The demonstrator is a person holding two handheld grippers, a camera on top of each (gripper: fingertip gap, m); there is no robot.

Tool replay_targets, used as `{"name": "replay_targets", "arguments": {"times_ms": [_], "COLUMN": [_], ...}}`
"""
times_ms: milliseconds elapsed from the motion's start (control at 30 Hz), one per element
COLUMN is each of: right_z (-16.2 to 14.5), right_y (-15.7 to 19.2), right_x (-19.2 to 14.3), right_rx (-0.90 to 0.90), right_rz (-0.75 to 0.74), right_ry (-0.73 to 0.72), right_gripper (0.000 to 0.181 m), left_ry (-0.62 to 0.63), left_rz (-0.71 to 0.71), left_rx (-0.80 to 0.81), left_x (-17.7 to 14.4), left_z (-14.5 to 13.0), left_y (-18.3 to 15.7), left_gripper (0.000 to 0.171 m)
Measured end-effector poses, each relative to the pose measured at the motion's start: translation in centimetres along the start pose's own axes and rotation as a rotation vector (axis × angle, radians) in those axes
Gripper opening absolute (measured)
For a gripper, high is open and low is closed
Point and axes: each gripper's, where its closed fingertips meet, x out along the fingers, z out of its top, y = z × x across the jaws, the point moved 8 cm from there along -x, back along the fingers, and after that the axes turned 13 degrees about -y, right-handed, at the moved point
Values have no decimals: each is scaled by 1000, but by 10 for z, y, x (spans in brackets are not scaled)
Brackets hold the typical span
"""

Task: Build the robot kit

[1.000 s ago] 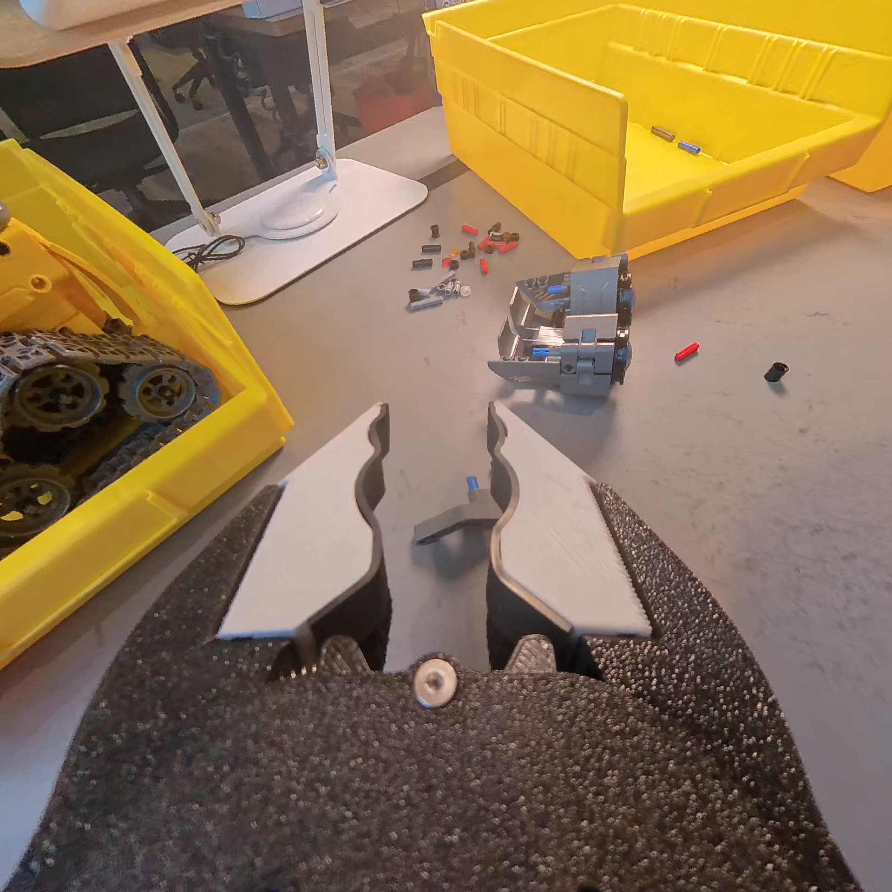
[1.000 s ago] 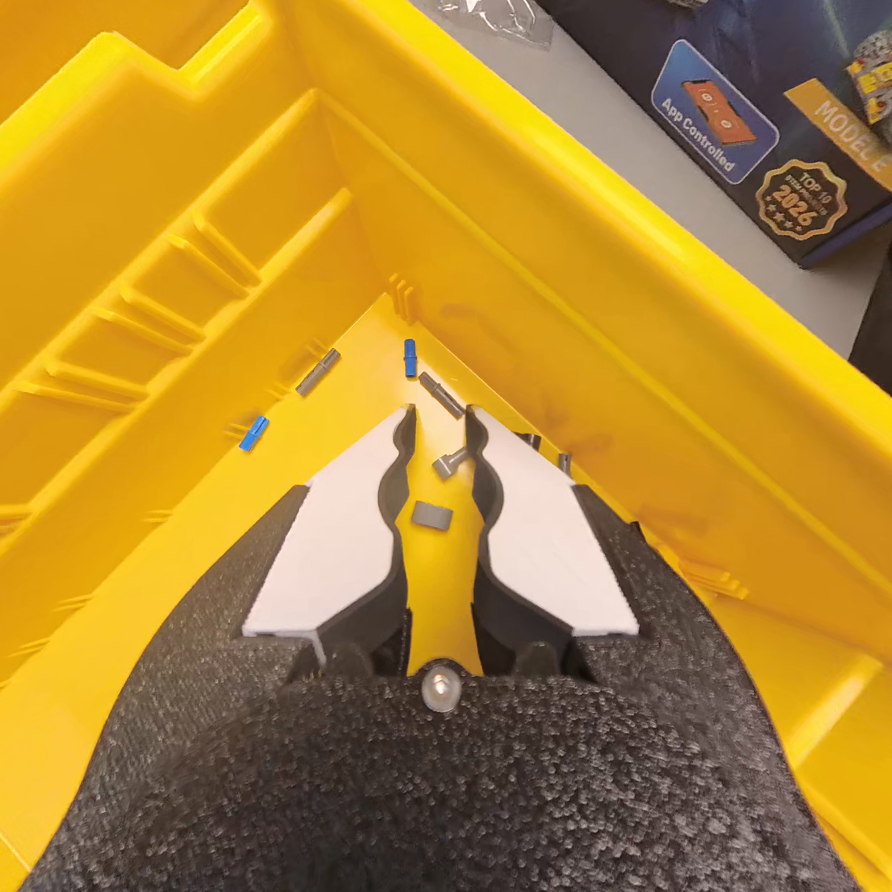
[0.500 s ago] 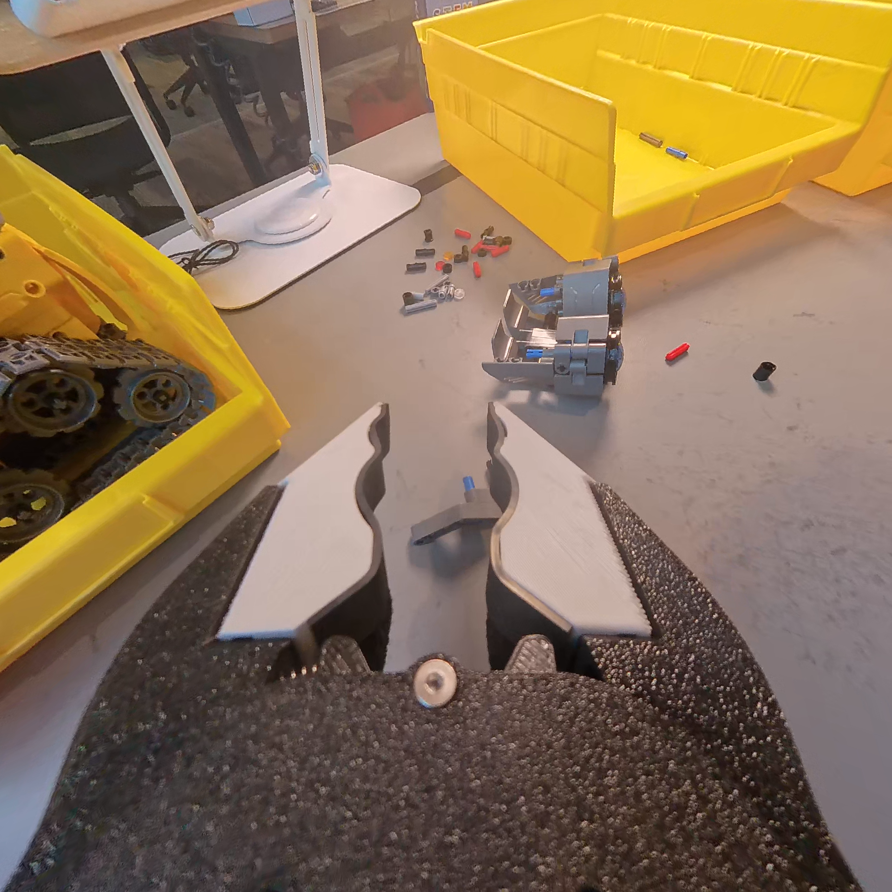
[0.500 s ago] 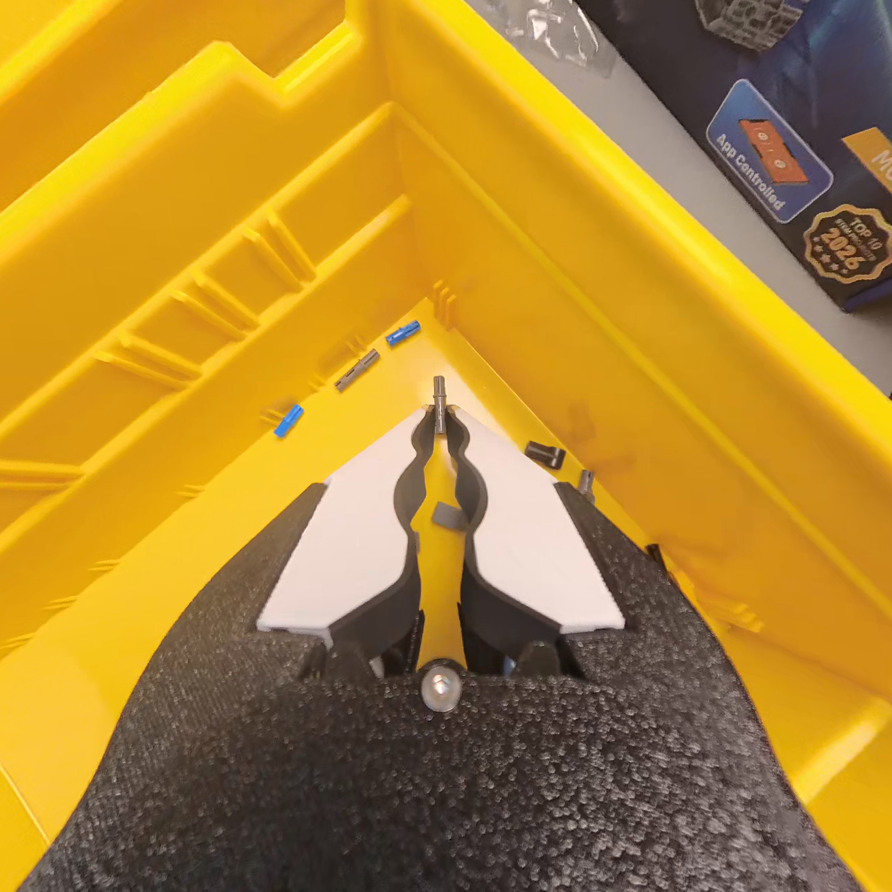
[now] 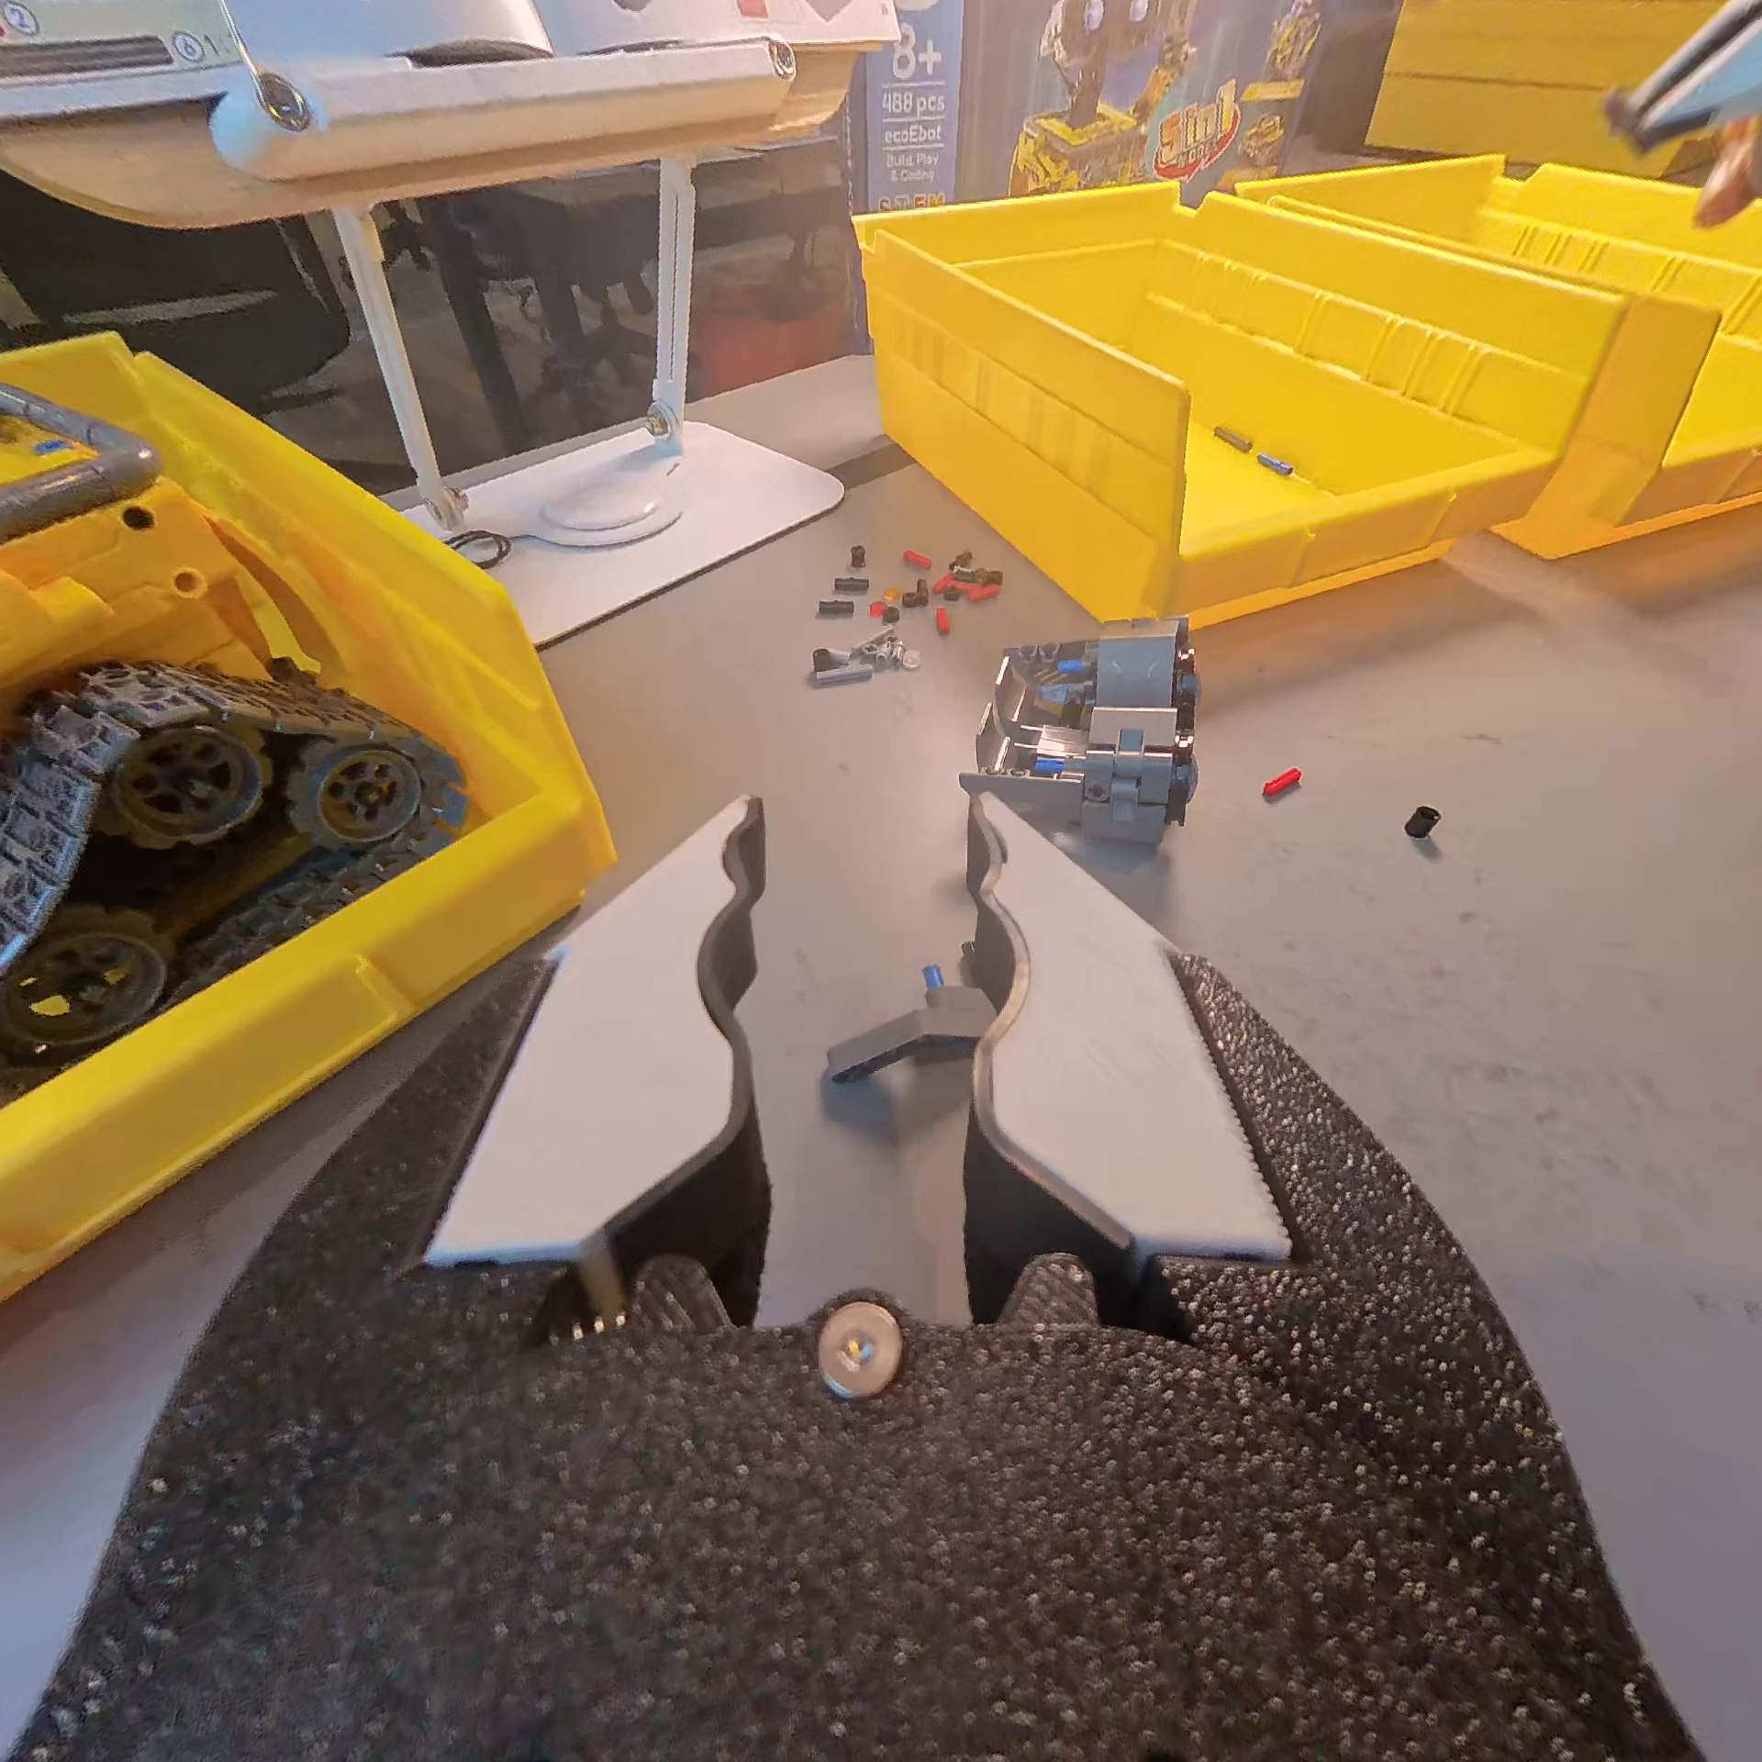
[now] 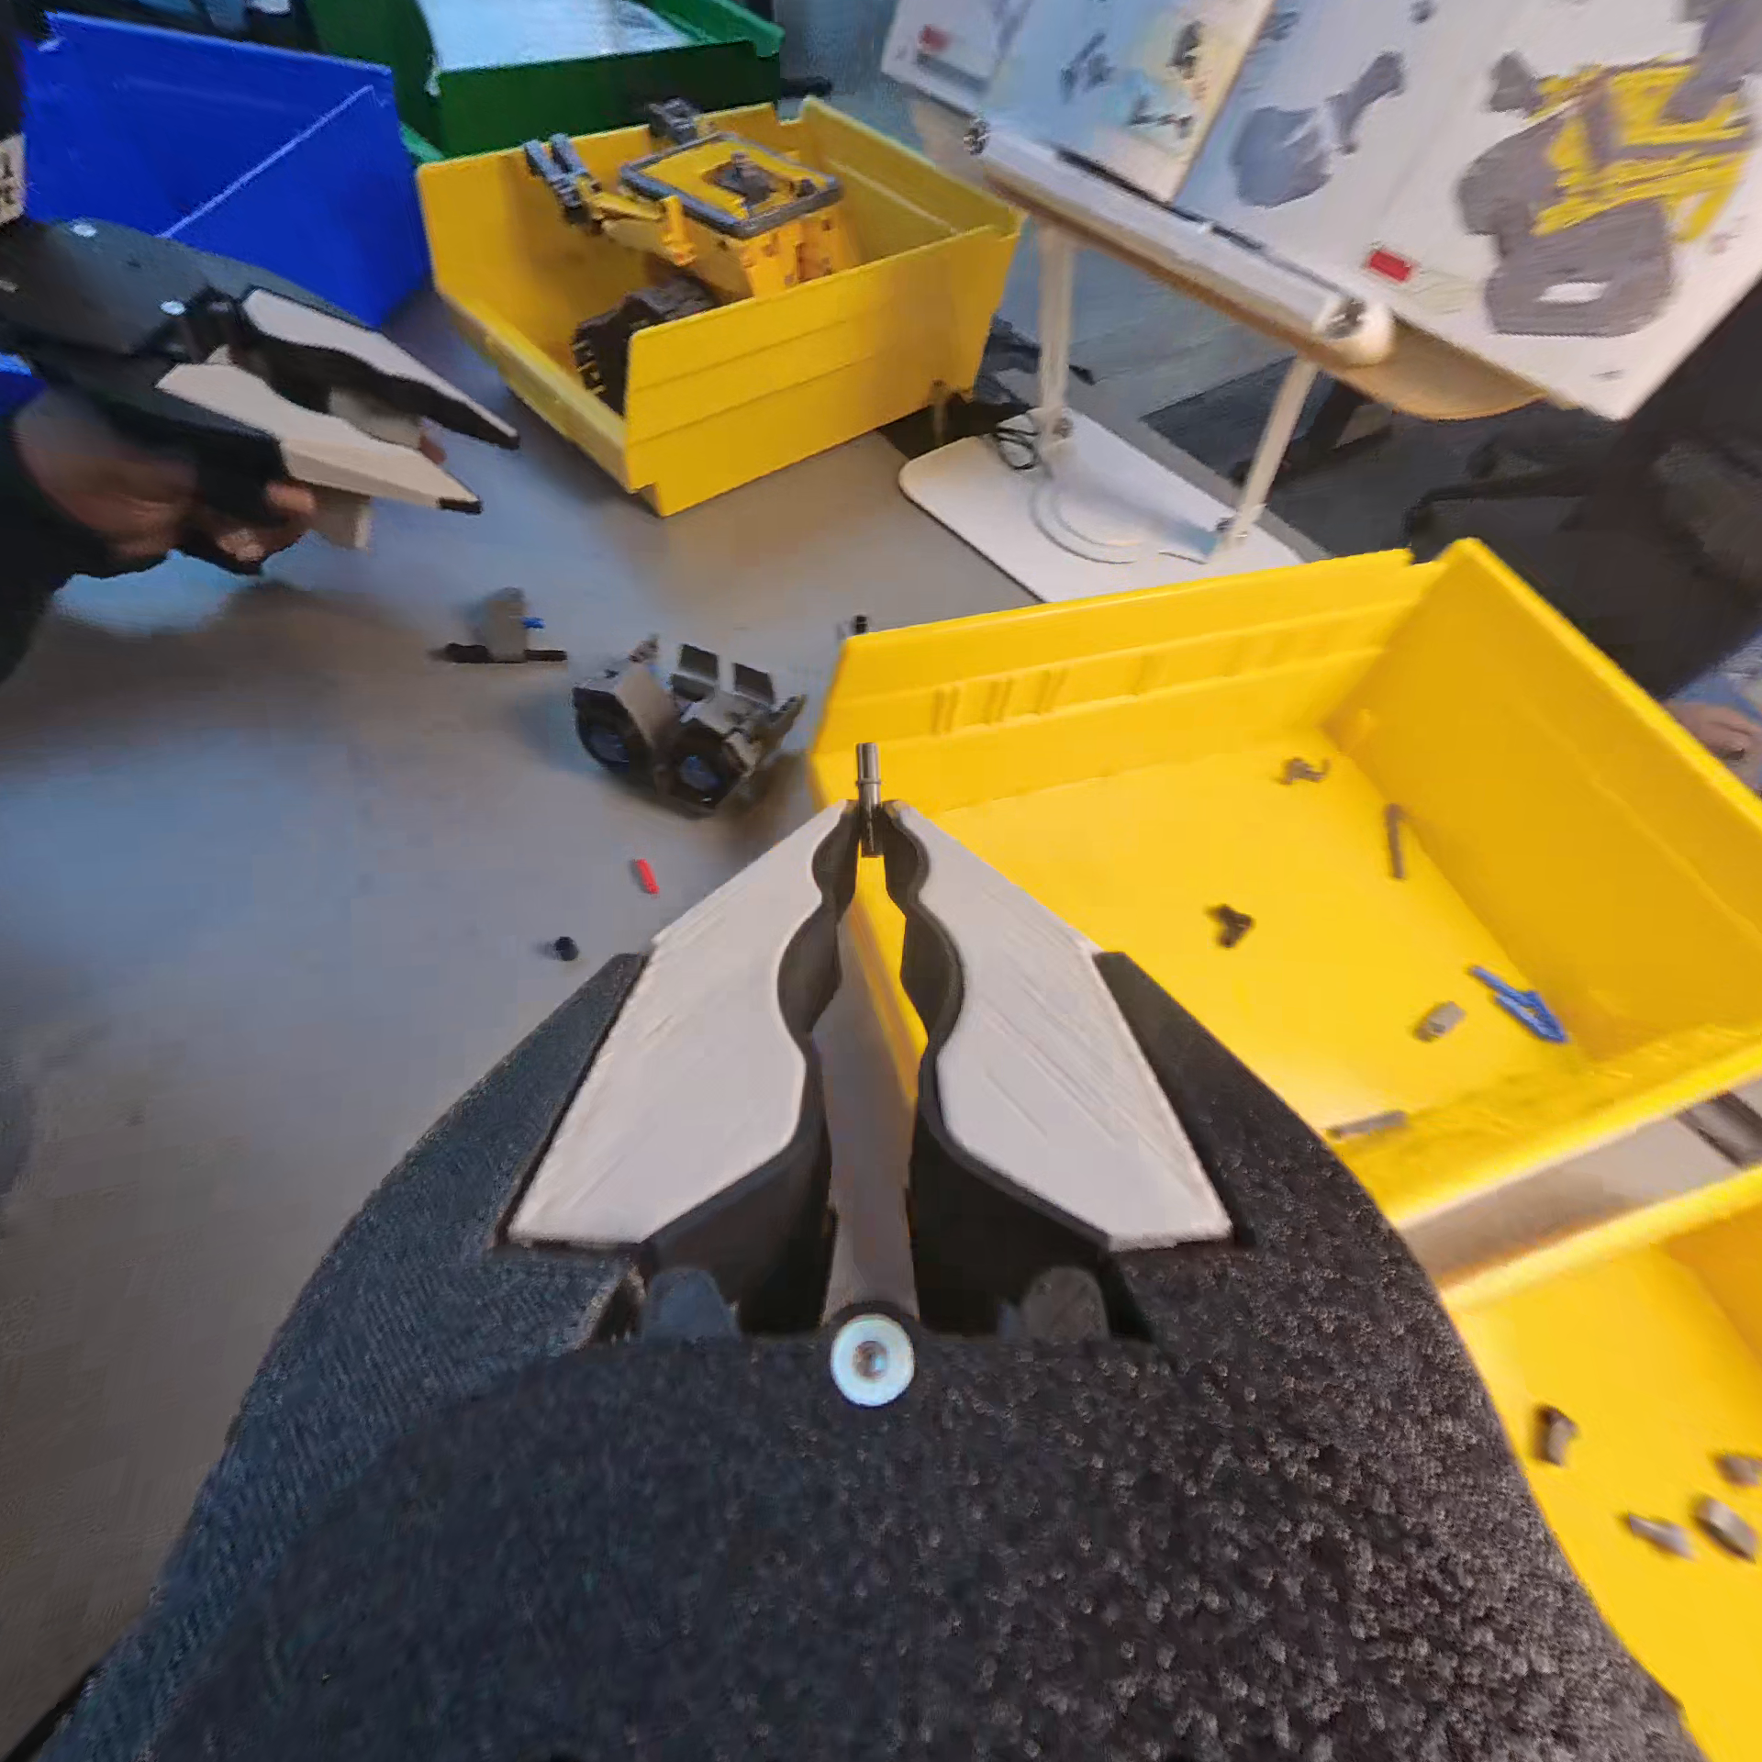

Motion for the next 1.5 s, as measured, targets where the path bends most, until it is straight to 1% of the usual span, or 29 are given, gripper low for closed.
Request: {"name": "replay_targets", "arguments": {"times_ms": [67,167,267,367,500,600,733,867,933,1033,1133,1267,1500], "right_z": [-18,-54,-83,-95,-92,-86,-95,-101,-103,-100,-97,-102,-102], "right_y": [27,53,67,73,77,92,109,124,125,124,120,114,116], "right_x": [22,52,74,84,87,88,89,83,83,87,94,100,100], "right_rx": [46,98,136,110,92,75,-68,-151,-158,-124,-129,-114,-127], "right_rz": [54,76,82,64,74,164,250,322,297,275,246,237,241], "right_ry": [39,114,181,229,224,193,269,282,290,268,280,312,306], "right_gripper": [2,3,3,3,3,3,3,3,3,3,3,3,6], "left_ry": [-19,-47,-65,-70,-70,-64,-55,-52,-51,-47,-43,-48,-54], "left_rz": [-1,-4,-6,-7,-8,-7,-8,-9,-12,-16,-16,-10,-14], "left_rx": [4,1,-3,-5,-10,-14,-17,-17,-21,-25,-26,-32,-43], "left_x": [-3,-8,-10,-11,-11,-11,-10,-9,-9,-8,-8,-9,-10], "left_z": [4,10,15,16,16,15,13,12,11,10,9,10,11], "left_y": [0,0,0,0,1,2,2,3,2,2,2,4,5], "left_gripper": [43,45,46,46,46,46,46,46,46,46,46,46,46]}}
